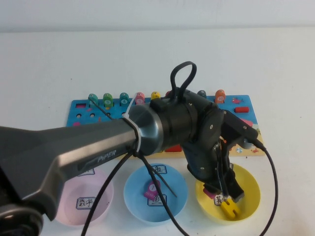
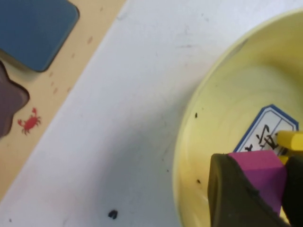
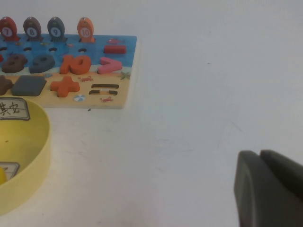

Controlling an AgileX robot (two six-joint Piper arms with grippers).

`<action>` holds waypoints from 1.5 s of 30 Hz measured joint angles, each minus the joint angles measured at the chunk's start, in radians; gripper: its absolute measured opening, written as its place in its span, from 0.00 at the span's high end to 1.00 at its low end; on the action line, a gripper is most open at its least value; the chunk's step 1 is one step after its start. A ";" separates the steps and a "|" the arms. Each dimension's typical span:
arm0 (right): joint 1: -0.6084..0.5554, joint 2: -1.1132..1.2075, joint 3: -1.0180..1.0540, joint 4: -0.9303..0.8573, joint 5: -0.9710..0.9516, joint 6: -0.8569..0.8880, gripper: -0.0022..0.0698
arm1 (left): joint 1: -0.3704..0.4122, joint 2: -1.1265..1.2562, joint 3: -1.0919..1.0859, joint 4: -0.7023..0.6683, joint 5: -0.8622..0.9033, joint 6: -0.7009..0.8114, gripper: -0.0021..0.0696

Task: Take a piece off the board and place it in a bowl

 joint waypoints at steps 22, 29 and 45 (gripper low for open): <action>0.000 0.000 0.000 0.000 0.000 0.000 0.99 | -0.001 0.039 0.000 0.024 -0.003 0.031 0.70; 0.000 0.000 0.000 0.000 0.000 0.000 0.99 | -0.001 0.039 0.000 0.024 -0.018 0.054 0.65; 0.000 0.000 0.000 0.000 0.000 0.000 0.99 | -0.001 0.040 -0.211 0.025 0.174 0.030 0.67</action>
